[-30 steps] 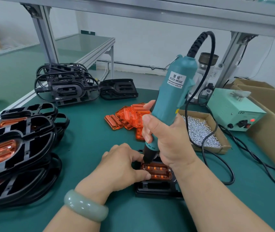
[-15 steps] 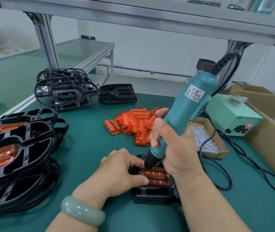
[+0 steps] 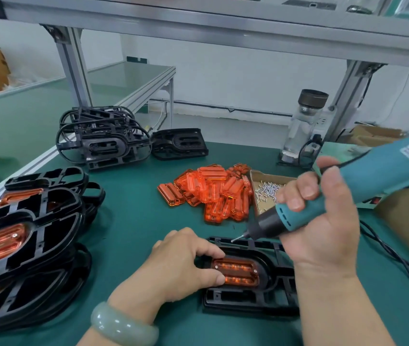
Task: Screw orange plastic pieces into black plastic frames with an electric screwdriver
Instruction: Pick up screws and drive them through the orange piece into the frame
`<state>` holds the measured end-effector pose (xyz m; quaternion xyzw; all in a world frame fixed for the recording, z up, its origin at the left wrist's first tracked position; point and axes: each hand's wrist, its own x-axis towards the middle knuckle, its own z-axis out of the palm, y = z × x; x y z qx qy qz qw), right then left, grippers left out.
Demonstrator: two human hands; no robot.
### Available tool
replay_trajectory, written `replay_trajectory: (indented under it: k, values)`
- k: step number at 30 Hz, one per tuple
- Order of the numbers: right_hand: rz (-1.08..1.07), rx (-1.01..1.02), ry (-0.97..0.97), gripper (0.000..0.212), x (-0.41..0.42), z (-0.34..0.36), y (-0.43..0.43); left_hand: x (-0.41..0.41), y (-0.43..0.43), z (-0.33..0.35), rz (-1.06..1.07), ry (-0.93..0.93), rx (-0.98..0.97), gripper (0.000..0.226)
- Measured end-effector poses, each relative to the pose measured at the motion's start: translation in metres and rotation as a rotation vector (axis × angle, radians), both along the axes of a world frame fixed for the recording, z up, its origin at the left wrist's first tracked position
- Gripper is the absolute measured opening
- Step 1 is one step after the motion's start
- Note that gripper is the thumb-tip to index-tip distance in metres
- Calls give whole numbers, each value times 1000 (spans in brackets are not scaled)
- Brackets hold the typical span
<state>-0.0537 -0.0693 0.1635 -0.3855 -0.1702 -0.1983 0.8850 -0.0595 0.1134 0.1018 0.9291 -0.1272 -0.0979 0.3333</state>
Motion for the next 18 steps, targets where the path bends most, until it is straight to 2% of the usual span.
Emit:
replay_trajectory:
  k: [5,9,15,18]
  values:
    - [-18,98,107,9,2,-19,-3,0,2,1,-6,10,-9,33]
    - [-37,114,110,14,6,-21,-8,-3,15,2,13,8,-36,29]
    - [-28,127,113,12,4,-20,-6,-11,26,12,65,-56,148,38]
    - [-25,167,123,14,4,-19,-8,-14,22,22,80,-152,241,45]
